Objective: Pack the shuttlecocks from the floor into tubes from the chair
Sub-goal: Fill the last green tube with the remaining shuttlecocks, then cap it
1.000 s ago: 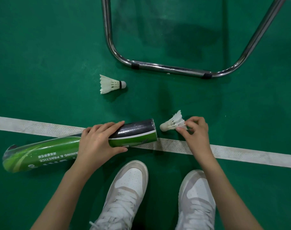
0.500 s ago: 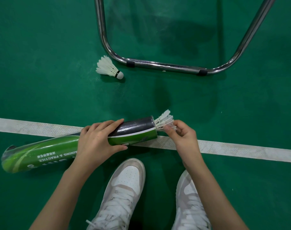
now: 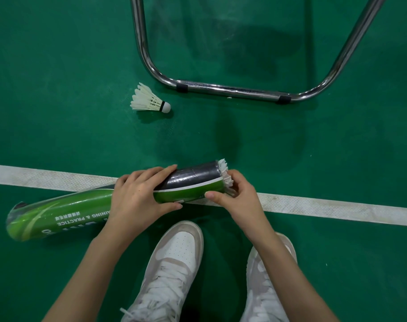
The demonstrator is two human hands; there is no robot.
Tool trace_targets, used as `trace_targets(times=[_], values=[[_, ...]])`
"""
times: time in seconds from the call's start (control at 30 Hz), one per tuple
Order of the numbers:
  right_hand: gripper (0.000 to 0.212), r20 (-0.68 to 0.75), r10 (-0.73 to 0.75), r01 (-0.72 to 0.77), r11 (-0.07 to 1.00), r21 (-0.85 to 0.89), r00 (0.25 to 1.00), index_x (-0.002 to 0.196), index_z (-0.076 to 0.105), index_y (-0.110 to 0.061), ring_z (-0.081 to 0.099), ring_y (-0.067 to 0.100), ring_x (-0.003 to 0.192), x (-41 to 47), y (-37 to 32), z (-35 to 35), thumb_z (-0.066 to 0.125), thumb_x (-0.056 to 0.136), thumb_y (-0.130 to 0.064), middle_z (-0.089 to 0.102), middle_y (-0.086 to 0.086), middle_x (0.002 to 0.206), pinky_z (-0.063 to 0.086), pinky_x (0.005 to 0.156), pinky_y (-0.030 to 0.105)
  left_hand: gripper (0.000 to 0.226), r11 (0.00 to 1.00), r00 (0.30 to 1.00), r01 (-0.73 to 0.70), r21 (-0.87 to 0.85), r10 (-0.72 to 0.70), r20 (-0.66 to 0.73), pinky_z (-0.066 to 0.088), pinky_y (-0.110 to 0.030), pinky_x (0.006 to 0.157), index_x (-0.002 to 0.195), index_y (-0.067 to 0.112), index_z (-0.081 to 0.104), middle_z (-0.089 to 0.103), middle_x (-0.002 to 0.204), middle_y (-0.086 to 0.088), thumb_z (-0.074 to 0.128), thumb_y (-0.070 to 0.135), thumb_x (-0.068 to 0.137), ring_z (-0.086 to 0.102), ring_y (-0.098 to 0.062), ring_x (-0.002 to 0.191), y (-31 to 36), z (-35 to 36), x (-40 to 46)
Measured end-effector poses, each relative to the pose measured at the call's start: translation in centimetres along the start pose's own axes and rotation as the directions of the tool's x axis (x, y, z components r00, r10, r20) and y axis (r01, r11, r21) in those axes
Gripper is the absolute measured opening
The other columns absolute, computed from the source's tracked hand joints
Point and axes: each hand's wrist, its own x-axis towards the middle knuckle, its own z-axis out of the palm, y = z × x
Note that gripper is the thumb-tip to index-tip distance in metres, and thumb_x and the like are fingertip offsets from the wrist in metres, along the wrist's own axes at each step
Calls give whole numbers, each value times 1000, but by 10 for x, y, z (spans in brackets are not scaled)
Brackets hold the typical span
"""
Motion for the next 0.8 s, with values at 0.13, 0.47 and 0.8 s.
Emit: trace_targets(times=[0.13, 0.47, 0.8], values=[[39, -8, -24, 24, 999, -49, 1000, 99, 56, -22, 62, -4, 84, -1, -1, 4, 75, 72, 0, 67, -7, 95, 46, 76, 9, 81, 1000, 1000, -12, 7, 12, -13, 40, -44, 86, 132, 33, 49, 63, 119, 1, 59, 67, 59, 58, -27, 104, 1, 1, -2], [34, 92, 43, -43, 999, 0, 995, 96, 60, -20, 65, 3, 83, 3, -2, -4, 73, 73, 2, 69, -3, 90, 51, 75, 15, 83, 998, 998, -55, 19, 55, -17, 42, -45, 83, 132, 33, 48, 64, 118, 2, 53, 72, 59, 59, -26, 102, -1, 2, -3], [40, 259, 63, -64, 998, -5, 964, 110, 60, -24, 64, 5, 97, 9, -7, -10, 66, 80, 2, 69, -5, 104, 50, 85, 18, 81, 998, 998, -57, 4, 57, -37, 41, -43, 83, 132, 34, 48, 64, 118, 2, 44, 74, 61, 59, -26, 102, 0, 2, -2]])
